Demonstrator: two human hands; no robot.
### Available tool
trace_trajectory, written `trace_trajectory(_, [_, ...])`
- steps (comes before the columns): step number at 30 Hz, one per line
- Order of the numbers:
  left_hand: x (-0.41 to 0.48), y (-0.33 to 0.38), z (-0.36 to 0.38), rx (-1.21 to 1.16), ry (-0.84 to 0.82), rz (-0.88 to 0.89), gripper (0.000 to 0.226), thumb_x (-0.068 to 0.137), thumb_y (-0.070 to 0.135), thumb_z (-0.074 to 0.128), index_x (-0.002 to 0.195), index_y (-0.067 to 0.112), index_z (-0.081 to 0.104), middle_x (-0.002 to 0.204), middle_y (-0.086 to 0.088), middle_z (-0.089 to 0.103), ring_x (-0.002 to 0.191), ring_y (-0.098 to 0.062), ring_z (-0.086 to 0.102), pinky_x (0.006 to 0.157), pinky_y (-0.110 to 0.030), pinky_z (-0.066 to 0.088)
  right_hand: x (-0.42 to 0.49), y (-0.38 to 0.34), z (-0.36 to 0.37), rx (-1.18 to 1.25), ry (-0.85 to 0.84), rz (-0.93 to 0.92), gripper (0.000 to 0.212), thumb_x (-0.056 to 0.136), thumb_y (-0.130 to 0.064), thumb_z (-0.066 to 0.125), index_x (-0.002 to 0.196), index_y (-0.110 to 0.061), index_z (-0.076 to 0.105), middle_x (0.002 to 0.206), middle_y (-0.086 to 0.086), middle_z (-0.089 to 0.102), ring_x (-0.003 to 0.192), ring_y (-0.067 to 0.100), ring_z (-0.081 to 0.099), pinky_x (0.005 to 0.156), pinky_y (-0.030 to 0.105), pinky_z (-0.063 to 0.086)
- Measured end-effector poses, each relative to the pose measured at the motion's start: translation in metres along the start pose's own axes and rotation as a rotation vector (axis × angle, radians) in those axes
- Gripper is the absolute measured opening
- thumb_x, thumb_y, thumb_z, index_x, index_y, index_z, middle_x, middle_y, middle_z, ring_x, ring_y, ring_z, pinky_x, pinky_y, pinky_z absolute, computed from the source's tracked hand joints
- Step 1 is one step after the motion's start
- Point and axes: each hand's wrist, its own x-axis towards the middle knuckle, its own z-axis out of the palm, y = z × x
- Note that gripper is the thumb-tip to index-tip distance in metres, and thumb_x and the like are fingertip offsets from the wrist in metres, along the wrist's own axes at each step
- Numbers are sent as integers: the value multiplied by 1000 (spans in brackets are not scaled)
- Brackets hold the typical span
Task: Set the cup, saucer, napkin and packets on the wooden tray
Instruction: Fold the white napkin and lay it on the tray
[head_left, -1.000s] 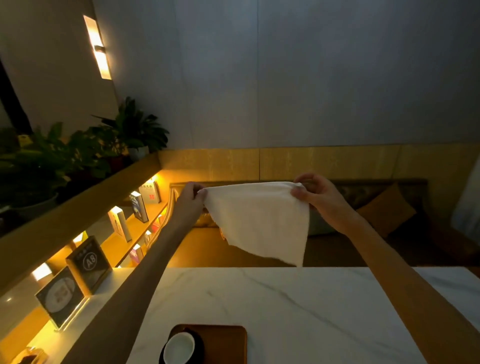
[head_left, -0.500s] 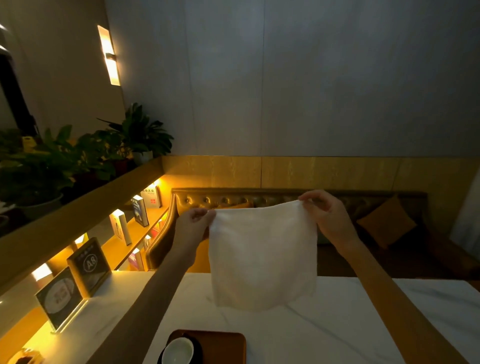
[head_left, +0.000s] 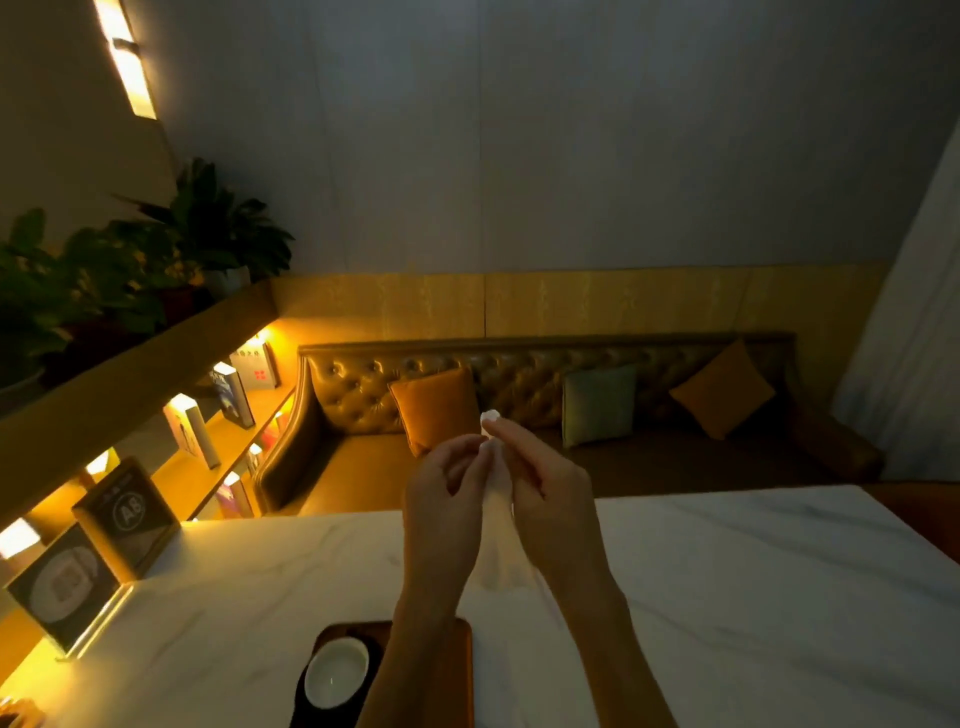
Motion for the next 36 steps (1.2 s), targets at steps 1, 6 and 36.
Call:
trace_trajectory(1, [-7, -2, -3, -14, -6, -22, 15, 91, 29, 60, 103, 36, 65, 97, 15, 71, 92, 4, 67, 76, -21, 56, -8, 1, 2, 25, 31, 11, 35, 96, -20, 52, 130, -26, 56, 121, -15, 61, 109, -9, 57, 87, 10, 49])
trace_trajectory(6, [-31, -9, -25, -27, 11, -132, 16, 90, 28, 62, 95, 42, 64, 92, 19, 71, 88, 3, 68, 73, -21, 58, -40, 5, 16, 122, 139, 172, 33, 89, -30, 62, 116, -47, 55, 109, -31, 56, 98, -16, 57, 64, 2, 48])
trace_trajectory(36, [-59, 7, -31, -21, 10, -75, 22, 82, 32, 68, 104, 37, 63, 95, 23, 71, 93, 8, 67, 69, -10, 54, -73, -13, 5, 78, -130, 56, 41, 97, -5, 45, 133, -23, 51, 121, -12, 51, 110, -10, 51, 90, 12, 49])
